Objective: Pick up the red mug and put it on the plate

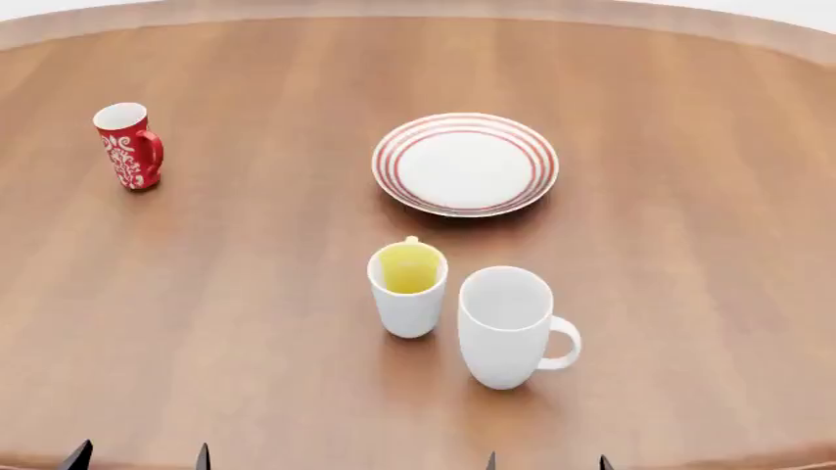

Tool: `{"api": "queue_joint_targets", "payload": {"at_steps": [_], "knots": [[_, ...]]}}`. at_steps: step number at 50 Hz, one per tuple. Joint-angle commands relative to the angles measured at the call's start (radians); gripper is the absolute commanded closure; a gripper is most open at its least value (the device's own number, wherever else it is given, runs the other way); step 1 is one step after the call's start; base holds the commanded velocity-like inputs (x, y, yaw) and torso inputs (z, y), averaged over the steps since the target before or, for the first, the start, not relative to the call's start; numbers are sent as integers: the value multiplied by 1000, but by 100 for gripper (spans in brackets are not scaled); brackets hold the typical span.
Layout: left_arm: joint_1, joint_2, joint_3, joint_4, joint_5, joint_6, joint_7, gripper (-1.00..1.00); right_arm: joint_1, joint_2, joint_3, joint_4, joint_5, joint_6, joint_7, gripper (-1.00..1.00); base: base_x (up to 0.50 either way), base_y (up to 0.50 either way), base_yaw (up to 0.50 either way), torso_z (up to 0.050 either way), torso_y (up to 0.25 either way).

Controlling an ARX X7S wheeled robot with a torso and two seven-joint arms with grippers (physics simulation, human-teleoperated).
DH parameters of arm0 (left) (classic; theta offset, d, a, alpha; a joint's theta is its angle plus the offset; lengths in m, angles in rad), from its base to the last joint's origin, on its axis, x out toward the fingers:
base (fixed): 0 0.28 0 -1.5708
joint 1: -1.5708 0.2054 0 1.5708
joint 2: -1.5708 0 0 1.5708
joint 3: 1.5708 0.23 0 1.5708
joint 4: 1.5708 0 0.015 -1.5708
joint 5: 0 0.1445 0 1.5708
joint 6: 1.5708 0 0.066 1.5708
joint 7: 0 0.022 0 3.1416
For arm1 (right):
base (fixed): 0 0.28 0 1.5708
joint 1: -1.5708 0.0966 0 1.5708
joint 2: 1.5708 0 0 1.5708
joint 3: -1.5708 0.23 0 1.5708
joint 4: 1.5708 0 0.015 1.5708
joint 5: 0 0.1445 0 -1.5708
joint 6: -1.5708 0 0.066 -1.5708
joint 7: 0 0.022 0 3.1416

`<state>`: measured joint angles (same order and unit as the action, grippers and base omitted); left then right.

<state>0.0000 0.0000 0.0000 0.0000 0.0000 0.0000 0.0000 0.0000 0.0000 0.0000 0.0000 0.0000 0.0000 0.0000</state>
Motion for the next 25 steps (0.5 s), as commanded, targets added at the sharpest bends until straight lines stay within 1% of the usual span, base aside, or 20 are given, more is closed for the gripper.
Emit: {"api": "queue_joint_targets", "payload": {"at_steps": [1,15,16,17,25], "knots": [[0,-16,19,-1,-14,2,-19,-100,-3,16,-26,1,5,-3,21,-100,0,0,0,0,0],[6,-53,64,13,-50,-1,-61,-100,-6,53,-74,-8,36,-2,64,-100,0,0,0,0,0],[-34,-28,43,-36,-36,-81,-65,-100,3,31,-50,-6,13,34,31,-100,0,0,0,0,0],[-7,-41,54,7,-47,-56,-43,-100,-5,33,-50,-25,19,27,35,-100,0,0,0,0,0],[-6,-56,69,10,-60,-57,-65,-100,-2,50,-72,-22,37,26,55,-100,0,0,0,0,0]]}}
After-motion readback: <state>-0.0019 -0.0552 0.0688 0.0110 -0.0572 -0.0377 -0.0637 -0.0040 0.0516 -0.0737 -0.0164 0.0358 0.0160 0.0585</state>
